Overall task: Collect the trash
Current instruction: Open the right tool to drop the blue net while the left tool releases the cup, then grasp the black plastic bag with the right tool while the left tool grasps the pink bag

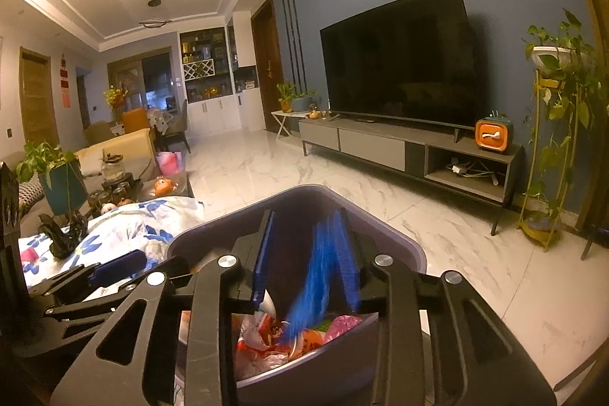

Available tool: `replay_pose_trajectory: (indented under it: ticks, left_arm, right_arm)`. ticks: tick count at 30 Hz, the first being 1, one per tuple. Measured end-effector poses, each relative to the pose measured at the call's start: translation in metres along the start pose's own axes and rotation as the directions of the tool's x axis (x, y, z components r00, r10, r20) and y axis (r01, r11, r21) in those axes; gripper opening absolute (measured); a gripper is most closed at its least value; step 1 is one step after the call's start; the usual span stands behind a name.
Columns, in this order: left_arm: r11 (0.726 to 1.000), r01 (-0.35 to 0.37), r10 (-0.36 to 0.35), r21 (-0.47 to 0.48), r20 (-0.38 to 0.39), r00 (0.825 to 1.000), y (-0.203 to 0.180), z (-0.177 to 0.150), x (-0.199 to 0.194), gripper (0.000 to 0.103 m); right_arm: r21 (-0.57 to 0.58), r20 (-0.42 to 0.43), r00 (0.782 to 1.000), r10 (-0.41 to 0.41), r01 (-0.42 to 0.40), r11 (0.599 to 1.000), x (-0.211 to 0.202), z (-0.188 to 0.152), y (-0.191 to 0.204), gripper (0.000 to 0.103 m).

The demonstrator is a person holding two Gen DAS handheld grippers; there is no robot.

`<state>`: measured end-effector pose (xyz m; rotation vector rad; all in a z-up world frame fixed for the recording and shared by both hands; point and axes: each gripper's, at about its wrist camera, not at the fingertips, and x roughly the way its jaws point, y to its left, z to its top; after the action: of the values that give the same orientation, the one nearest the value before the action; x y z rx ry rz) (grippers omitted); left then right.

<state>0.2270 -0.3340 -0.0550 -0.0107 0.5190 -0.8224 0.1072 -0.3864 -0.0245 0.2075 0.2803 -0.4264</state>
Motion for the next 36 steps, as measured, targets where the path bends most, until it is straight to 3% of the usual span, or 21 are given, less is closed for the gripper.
replay_pose_trajectory:
  ticks: [5, 13, 19, 28, 36]
  left_arm:
    - [0.999, -0.04, 0.04, -0.029, 0.013, 0.999, 0.011, -0.003, -0.011, 0.079]
    - [0.983, -0.169, 0.173, -0.066, 0.059, 0.983, 0.036, -0.01, -0.054, 0.088]
    - [0.964, -0.244, 0.253, -0.103, 0.082, 0.964, 0.057, -0.016, -0.091, 0.091]
    - [0.909, -0.387, 0.402, -0.153, 0.09, 0.911, 0.104, -0.027, -0.152, 0.091]
    - [0.81, -0.547, 0.571, -0.211, 0.068, 0.818, 0.169, -0.042, -0.21, 0.091]
  right_arm:
    - [0.002, 0.01, 1.0, -0.001, 0.001, 1.0, -0.006, 0.001, -0.001, 0.044]
    - [0.018, 0.043, 0.999, 0.005, -0.005, 1.0, -0.025, -0.002, 0.003, 0.076]
    - [0.031, 0.047, 0.999, 0.021, -0.022, 0.999, -0.04, -0.005, 0.009, 0.082]
    - [-0.02, 0.049, 0.995, 0.089, -0.088, 0.996, -0.055, -0.008, 0.045, 0.083]
    - [-0.108, 0.03, 0.976, 0.215, -0.211, 0.971, -0.054, -0.012, 0.11, 0.083]
